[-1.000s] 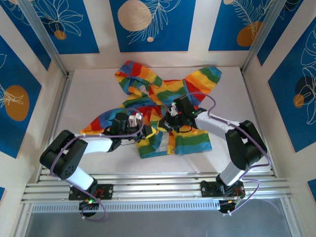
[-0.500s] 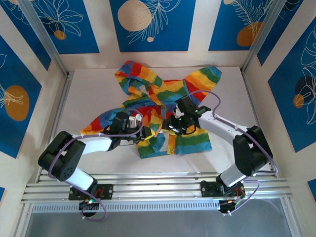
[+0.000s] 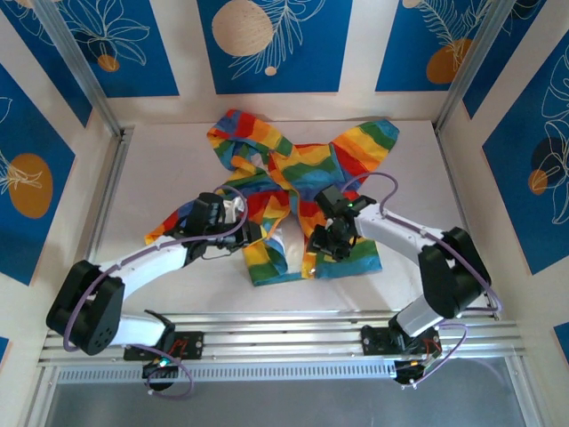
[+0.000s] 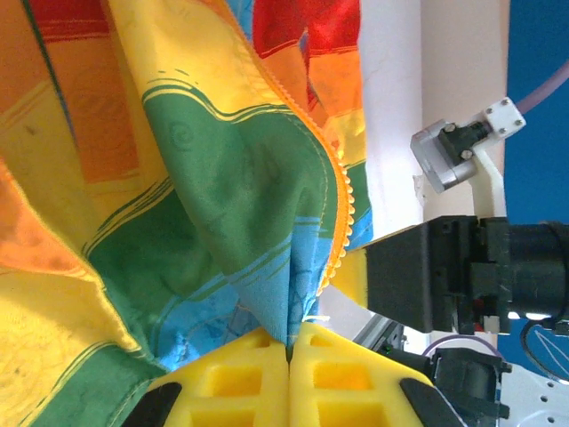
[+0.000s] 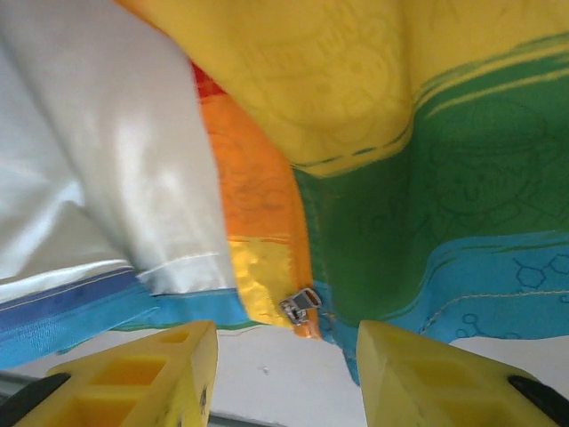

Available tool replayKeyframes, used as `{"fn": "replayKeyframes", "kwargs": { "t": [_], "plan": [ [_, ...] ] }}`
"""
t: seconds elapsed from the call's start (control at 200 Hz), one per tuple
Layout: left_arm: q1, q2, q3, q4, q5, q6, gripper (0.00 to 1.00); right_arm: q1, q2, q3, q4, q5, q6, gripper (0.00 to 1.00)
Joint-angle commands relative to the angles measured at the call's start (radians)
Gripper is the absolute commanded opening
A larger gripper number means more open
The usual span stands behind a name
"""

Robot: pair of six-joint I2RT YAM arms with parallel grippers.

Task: Zip up the jacket

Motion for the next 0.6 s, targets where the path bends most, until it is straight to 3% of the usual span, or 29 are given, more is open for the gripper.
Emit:
{"fn": "replayKeyframes", "kwargs": {
  "t": [0.0,0.115,0.28,0.41,0.595],
  "plan": [
    [0.009,-0.013,0.003,-0.048,-0.012,0.03,0.0,0.004,0.085,-0.005,-0.035,0.002,0.031,0.42],
    [0.009,-0.023,-0.007,-0.042,-0.007,0.024,0.0,0.029,0.124,-0.008,-0.003,-0.005,0.039,0.28],
    [0.009,-0.049,-0.028,-0.043,-0.018,0.023,0.0,0.1,0.045,0.012,0.03,0.114,0.015,0.03],
    [0.004,-0.042,-0.021,-0.03,-0.016,0.016,0.0,0.152,-0.063,0.03,0.059,0.249,-0.028,0.0],
    [-0.066,-0.005,0.05,-0.072,-0.088,0.059,0.0,0.154,-0.154,0.014,0.149,0.28,-0.112,0.0]
  ]
}}
